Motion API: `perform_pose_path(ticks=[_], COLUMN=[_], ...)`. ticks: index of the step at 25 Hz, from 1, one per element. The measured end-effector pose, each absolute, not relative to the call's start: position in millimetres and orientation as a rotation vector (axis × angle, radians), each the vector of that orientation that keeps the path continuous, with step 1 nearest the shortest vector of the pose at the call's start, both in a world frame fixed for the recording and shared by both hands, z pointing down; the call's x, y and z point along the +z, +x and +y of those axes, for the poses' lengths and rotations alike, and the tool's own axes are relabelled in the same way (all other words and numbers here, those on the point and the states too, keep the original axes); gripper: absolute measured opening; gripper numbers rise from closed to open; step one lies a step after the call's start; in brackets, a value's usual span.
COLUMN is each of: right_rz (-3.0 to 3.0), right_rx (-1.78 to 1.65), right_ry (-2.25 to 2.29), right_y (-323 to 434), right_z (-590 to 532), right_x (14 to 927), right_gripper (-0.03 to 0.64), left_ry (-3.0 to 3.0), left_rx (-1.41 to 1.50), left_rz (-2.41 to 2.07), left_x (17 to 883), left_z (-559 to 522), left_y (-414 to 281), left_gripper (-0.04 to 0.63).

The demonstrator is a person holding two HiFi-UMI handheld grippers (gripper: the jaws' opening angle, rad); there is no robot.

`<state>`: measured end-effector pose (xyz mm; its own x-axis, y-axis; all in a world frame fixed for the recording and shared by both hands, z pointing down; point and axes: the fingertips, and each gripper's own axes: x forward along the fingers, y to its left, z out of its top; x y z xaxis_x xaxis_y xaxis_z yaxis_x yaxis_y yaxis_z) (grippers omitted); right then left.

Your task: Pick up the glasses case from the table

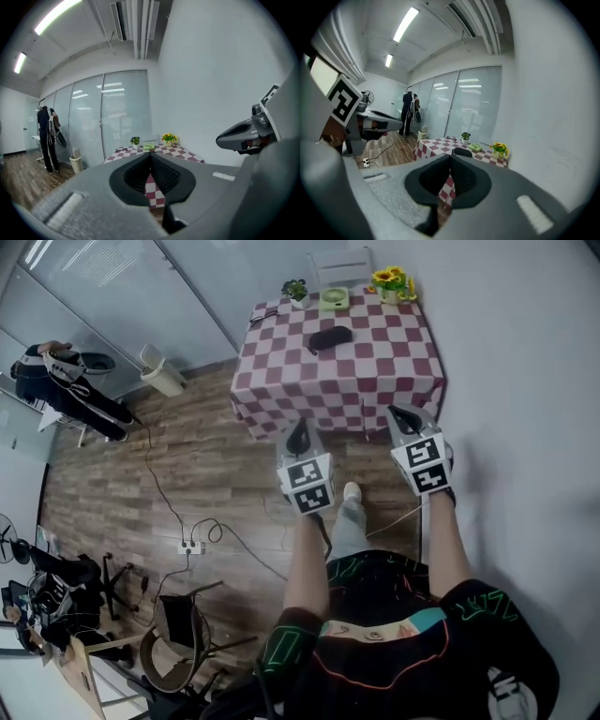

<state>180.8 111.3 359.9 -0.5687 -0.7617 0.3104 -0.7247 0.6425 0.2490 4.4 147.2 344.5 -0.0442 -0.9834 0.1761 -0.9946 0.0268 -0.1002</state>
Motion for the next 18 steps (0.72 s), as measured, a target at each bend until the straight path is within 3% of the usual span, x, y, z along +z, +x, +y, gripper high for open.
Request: perform_pose_path(ticks=[11, 18], right_rz=[-2.397, -2.436], right_rx=[0.106, 0.237], right_ry=[1.286, 1.231], right_y=[214, 187], right_z=[20, -35], right_x=[412, 444], right_gripper=[0.005, 0.005], left_ry=[2.177, 2.073], left_rx=[0.306, 0.346], left_rz=[-2.056, -1.941], left_x=[381, 441], left_z=[48, -1], left_y=[12, 6], left_gripper=[0.006, 0.006])
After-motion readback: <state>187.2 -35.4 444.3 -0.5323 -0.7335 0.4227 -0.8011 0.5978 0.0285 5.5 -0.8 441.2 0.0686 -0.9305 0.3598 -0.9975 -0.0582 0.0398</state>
